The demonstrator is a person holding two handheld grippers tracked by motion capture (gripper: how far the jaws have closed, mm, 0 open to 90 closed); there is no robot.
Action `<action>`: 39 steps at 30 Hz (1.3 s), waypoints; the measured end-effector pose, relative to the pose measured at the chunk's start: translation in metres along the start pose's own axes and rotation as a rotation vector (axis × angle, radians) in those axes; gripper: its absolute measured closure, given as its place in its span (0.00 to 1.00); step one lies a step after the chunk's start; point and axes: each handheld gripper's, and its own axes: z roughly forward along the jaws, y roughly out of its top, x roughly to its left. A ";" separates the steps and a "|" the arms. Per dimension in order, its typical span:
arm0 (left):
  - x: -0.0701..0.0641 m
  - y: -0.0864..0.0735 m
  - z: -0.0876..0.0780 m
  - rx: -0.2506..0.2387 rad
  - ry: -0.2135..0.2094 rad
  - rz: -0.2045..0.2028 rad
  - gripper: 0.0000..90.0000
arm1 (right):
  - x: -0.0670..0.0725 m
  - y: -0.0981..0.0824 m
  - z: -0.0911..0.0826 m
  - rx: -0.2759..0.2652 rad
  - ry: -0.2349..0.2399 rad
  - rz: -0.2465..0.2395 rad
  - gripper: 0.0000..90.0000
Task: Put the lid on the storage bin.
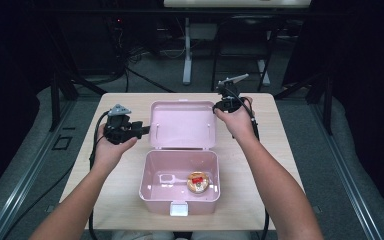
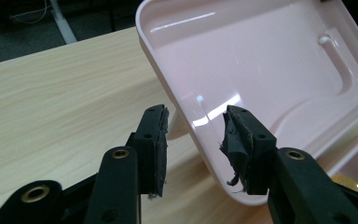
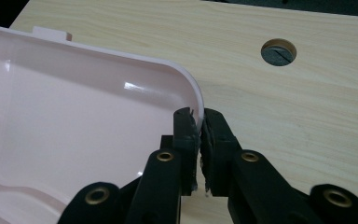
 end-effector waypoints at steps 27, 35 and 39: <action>0.006 0.030 0.048 0.063 0.101 -0.049 0.81 | -0.003 -0.006 -0.003 -0.036 0.029 0.012 0.94; 0.007 0.029 0.050 0.069 0.102 -0.060 0.84 | -0.003 -0.007 -0.004 -0.043 0.030 0.013 0.94; 0.010 0.029 0.051 0.070 0.086 -0.077 0.84 | -0.003 -0.007 -0.004 -0.045 0.033 0.016 0.94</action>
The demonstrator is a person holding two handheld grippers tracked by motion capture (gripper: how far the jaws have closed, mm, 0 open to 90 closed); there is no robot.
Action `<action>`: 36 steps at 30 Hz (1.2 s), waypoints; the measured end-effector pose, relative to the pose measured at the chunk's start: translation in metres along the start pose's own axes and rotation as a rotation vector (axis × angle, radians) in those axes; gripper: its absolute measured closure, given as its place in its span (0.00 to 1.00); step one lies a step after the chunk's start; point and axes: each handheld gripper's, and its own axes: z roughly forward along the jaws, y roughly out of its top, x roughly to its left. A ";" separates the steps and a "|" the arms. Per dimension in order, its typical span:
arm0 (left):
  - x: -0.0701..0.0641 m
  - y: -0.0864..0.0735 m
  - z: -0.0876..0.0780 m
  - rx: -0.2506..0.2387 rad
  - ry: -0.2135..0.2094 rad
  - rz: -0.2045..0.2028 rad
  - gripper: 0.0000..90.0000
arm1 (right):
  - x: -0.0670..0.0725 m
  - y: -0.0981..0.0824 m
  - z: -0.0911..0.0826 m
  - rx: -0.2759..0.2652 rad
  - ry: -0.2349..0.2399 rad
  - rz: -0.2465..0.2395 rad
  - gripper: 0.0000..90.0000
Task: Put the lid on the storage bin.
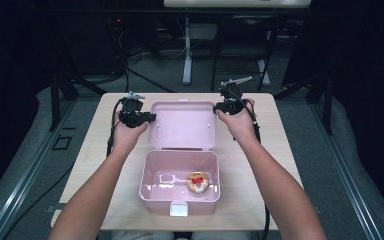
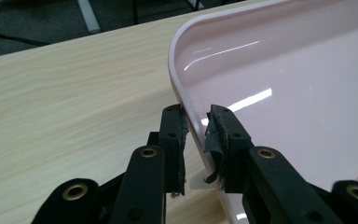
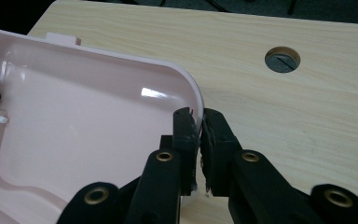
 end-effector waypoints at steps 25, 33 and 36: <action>-0.002 0.002 0.001 -0.018 0.015 -0.011 0.87 | -0.011 -0.009 0.010 0.028 0.054 0.036 0.86; -0.001 0.000 0.000 -0.025 0.010 -0.026 0.88 | -0.014 -0.012 0.015 0.054 0.074 0.051 0.85; 0.000 -0.001 -0.001 -0.027 0.008 -0.026 0.87 | -0.014 -0.014 0.017 0.055 0.081 0.054 0.86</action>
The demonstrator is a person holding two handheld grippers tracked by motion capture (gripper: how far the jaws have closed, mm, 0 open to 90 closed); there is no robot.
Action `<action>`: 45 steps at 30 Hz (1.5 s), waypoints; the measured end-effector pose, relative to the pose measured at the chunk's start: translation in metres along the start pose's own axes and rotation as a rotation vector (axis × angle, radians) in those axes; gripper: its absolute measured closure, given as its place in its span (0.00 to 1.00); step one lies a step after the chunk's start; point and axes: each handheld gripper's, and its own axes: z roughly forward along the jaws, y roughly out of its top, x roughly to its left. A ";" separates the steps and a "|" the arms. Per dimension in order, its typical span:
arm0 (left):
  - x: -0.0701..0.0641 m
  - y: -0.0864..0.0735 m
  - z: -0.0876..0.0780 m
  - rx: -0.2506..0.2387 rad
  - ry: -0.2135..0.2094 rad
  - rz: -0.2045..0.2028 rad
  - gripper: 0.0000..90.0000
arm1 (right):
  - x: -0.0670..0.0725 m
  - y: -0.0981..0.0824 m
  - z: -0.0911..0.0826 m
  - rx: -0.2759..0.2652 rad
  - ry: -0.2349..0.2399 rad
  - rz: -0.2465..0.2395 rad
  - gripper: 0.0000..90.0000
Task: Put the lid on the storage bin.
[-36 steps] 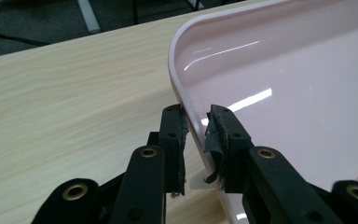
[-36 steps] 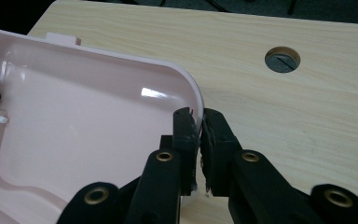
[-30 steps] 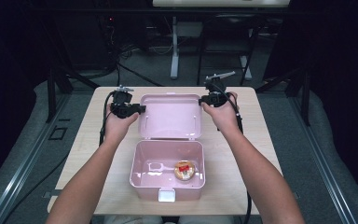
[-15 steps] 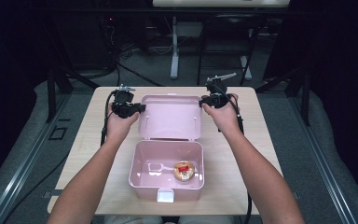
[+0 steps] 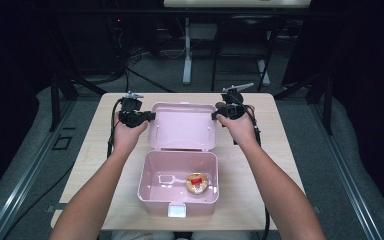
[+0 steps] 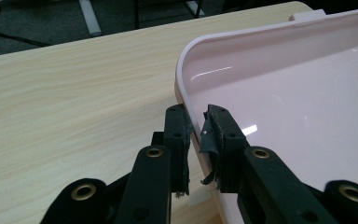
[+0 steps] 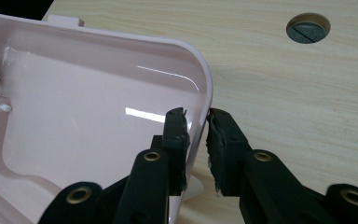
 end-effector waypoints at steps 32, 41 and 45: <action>0.000 0.008 -0.044 -0.100 -0.045 0.012 0.90 | 0.023 0.005 -0.042 -0.137 0.012 -0.077 0.94; -0.007 0.012 -0.066 -0.135 -0.039 0.041 0.91 | 0.032 0.005 -0.056 -0.158 0.005 -0.100 0.95; -0.009 0.012 -0.071 -0.147 -0.038 0.044 0.92 | 0.034 0.005 -0.060 -0.168 0.003 -0.106 0.95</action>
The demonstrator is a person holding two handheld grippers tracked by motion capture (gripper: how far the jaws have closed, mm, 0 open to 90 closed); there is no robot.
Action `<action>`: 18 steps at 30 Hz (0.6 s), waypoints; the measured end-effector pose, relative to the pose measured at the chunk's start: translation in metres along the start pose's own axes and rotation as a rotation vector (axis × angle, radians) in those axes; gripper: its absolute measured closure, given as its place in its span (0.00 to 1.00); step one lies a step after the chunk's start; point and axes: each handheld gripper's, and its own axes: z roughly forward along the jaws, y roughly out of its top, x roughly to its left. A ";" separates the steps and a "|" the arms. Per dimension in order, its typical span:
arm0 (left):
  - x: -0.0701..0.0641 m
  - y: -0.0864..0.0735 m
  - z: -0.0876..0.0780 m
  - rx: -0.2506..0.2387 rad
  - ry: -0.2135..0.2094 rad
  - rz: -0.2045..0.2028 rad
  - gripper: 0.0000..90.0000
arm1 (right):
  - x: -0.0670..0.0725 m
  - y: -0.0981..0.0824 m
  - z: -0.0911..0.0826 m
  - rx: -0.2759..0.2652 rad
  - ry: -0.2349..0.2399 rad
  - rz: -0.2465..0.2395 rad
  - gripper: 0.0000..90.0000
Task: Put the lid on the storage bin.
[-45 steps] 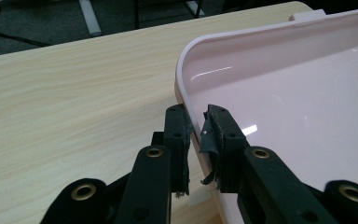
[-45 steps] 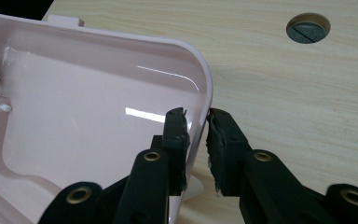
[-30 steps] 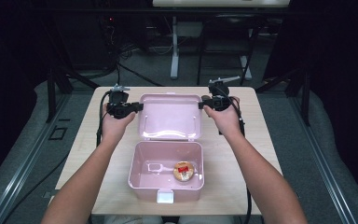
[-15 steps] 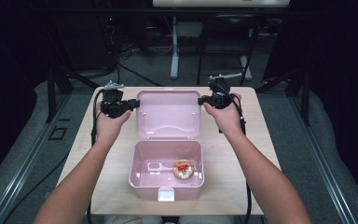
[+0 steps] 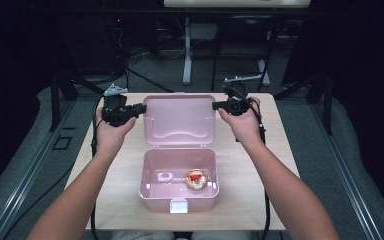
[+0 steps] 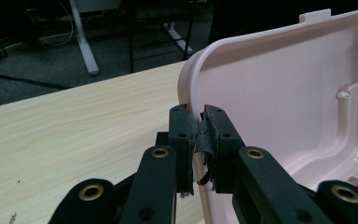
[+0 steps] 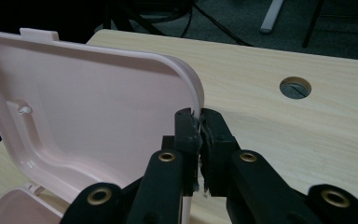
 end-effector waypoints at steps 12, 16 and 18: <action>-0.006 0.000 -0.022 -0.040 -0.021 0.029 0.93 | 0.010 -0.005 -0.019 -0.034 0.009 -0.041 0.95; -0.010 -0.001 -0.032 -0.064 -0.026 0.037 0.93 | 0.013 -0.008 -0.025 -0.047 0.023 -0.049 0.94; -0.012 0.000 -0.038 -0.080 -0.022 0.044 0.94 | 0.015 -0.009 -0.029 -0.045 0.029 -0.057 0.94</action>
